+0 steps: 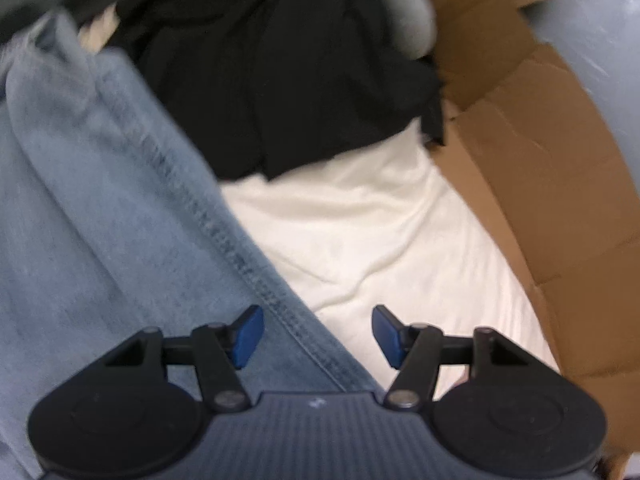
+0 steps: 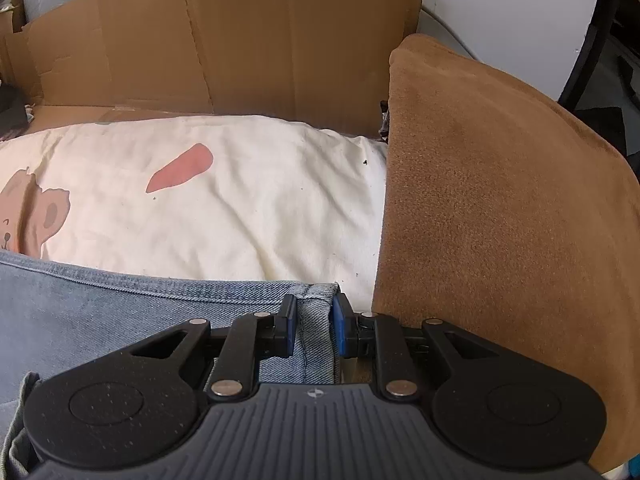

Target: Fold clothes

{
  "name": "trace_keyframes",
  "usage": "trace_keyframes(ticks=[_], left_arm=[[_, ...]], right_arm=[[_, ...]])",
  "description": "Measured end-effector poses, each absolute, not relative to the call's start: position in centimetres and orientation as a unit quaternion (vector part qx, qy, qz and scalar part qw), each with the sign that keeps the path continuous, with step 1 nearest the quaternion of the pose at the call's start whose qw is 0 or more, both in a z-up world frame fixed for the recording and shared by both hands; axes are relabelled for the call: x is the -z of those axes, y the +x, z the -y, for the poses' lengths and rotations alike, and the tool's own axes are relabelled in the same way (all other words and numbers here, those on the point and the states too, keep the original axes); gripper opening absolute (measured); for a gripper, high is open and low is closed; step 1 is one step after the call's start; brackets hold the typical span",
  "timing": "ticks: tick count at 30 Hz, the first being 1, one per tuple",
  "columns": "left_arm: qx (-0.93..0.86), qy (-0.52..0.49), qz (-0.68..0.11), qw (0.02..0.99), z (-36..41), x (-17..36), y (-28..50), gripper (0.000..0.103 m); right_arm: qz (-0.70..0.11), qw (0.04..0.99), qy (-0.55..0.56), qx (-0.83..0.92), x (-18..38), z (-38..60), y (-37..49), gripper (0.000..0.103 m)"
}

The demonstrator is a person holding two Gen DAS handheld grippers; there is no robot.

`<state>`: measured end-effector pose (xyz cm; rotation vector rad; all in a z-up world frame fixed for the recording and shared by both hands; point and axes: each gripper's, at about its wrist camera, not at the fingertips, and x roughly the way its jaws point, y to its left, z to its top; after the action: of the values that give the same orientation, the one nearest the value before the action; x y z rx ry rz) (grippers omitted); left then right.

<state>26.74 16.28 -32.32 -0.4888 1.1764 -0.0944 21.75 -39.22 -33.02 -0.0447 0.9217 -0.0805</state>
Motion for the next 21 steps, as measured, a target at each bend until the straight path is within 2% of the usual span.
trace_keyframes(ticks=[2, 3, 4, 7, 12, 21], left_arm=[[0.027, -0.249, -0.56, 0.79, -16.7, 33.3, 27.1, 0.049], [0.016, -0.258, -0.565, 0.783, -16.9, 33.8, 27.1, 0.038], [0.005, -0.267, -0.57, 0.777, -17.1, 34.2, 27.2, 0.023], [-0.007, -0.29, -0.571, 0.768, -17.7, 35.0, 27.1, 0.01], [0.017, -0.28, -0.552, 0.785, -17.5, 34.2, 26.9, 0.005], [0.033, -0.286, -0.523, 0.802, -16.5, 32.7, 27.5, 0.005]], right_arm=[[-0.444, 0.895, -0.022, 0.038, 33.0, 39.2, 21.8, 0.018], [-0.444, 0.895, -0.022, 0.037, 33.0, 39.2, 21.7, 0.018], [-0.444, 0.895, -0.022, 0.037, 33.0, 39.3, 21.7, 0.018], [-0.444, 0.895, -0.02, 0.038, 33.0, 39.3, 21.7, 0.018], [-0.444, 0.895, -0.019, 0.038, 32.8, 39.4, 21.9, 0.018], [-0.432, 0.9, 0.01, 0.059, 32.5, 39.5, 23.1, 0.019]])
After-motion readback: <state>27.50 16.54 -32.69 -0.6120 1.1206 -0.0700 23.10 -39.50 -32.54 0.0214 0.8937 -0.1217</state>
